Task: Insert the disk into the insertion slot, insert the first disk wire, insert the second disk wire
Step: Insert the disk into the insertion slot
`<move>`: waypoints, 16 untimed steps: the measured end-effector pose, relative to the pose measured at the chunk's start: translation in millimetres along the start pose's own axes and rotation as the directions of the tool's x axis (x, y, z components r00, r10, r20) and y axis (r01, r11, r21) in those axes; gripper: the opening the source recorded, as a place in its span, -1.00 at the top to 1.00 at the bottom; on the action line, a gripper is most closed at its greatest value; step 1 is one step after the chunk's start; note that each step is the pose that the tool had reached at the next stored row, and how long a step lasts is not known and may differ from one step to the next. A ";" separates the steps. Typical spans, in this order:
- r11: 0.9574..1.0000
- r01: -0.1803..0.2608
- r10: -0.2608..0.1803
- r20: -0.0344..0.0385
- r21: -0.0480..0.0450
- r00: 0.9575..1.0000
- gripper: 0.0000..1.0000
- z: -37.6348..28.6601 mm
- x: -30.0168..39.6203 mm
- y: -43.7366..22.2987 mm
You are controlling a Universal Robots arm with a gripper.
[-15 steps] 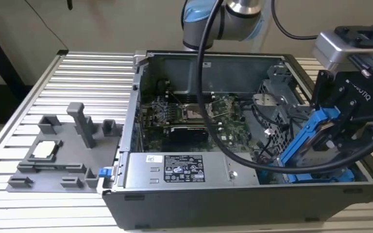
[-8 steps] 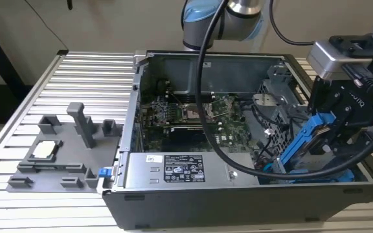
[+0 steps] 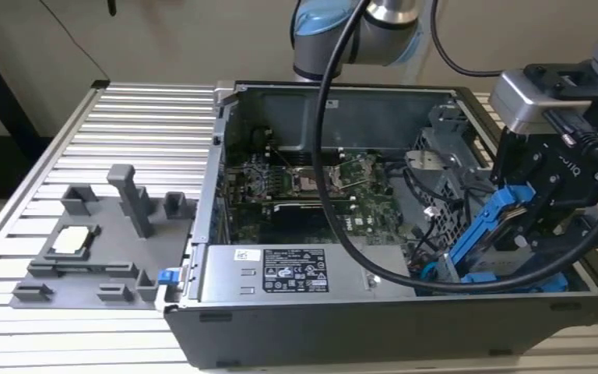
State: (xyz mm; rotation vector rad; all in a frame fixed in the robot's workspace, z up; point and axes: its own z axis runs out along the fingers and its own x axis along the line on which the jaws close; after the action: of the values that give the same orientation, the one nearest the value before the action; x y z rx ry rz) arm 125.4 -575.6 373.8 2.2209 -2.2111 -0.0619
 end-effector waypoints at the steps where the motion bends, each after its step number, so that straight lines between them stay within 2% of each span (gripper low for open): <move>1: 1.000 0.000 0.000 0.000 0.000 1.000 0.35 0.1 0.0 0.0; 12: 1.000 0.000 0.000 0.000 0.000 1.000 0.32 0.5 0.0 0.0; 13: 1.000 0.000 0.000 0.000 0.000 1.000 0.20 0.6 0.0 0.0; 15: 1.000 0.000 0.000 0.000 0.000 1.000 0.20 0.7 0.0 0.0; 16: 1.000 0.000 0.000 0.000 0.000 1.000 0.07 0.7 0.0 0.0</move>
State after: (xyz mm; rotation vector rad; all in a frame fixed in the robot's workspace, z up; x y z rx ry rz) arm 125.4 -575.6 373.1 2.2209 -2.2112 -0.0620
